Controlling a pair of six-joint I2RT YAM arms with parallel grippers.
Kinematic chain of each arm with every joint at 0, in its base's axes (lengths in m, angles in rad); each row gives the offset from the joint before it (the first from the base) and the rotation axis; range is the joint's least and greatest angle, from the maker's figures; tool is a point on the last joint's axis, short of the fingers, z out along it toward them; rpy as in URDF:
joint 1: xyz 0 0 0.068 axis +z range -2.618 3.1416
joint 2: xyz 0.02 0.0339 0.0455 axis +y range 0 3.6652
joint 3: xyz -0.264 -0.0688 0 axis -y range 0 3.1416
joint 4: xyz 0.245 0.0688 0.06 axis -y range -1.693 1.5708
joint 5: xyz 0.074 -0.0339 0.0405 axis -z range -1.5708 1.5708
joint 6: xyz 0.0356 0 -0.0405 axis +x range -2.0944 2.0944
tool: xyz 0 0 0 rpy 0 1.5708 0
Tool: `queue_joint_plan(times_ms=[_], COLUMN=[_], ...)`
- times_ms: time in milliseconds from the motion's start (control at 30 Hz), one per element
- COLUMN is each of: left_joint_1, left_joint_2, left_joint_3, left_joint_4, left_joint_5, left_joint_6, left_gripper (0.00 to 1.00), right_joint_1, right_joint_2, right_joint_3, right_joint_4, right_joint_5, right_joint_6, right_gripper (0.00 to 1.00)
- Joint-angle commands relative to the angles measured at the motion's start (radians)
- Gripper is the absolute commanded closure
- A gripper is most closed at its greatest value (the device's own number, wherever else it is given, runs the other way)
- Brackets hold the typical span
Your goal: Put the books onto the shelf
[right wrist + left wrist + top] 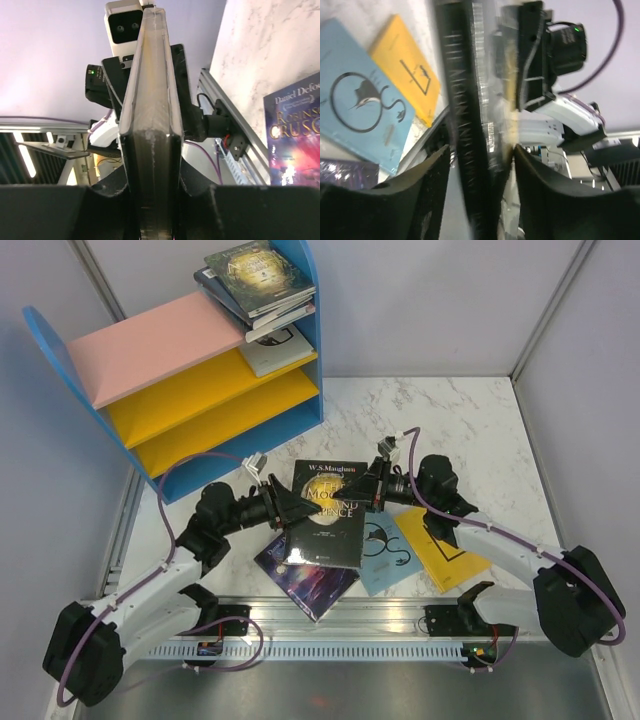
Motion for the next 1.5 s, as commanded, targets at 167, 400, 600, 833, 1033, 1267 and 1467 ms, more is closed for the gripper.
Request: queue_joint_plan(times_ms=[167,400,600,833,1033,1267,1467], left_joint_1=[0.003,0.013,0.036,0.057,0.057,0.053,0.054], left_joint_2=[0.039,-0.033,-0.059,-0.047,-0.053,-0.044,-0.021], left_joint_3=[0.067,0.198,0.293,0.353,0.295,0.282,0.265], left_joint_4=[0.09,-0.303,-0.427,-0.398,-0.266,-0.184,-0.075], left_joint_5=[0.154,-0.058,-0.216,-0.323,-0.432,-0.527,-0.581], left_joint_6=[-0.042,0.086,0.08,0.011,-0.081,-0.121,-0.183], left_gripper=[0.98,0.98,0.98,0.98,0.98,0.98,0.98], right_joint_1=[0.002,0.001,0.001,0.005,0.004,0.016,0.045], right_joint_2=[0.064,0.035,-0.018,-0.108,-0.123,-0.088,-0.058], right_joint_3=[0.086,0.158,0.121,0.04,-0.003,0.109,0.175], right_joint_4=[0.259,-0.028,-0.174,-0.176,0.102,0.182,0.177], right_joint_5=[-0.044,0.001,0.035,0.094,0.149,0.178,0.19], right_joint_6=[0.109,-0.046,-0.091,-0.039,0.228,0.324,0.316], right_gripper=[1.0,0.15,0.1,0.09,0.09,0.09,0.09])
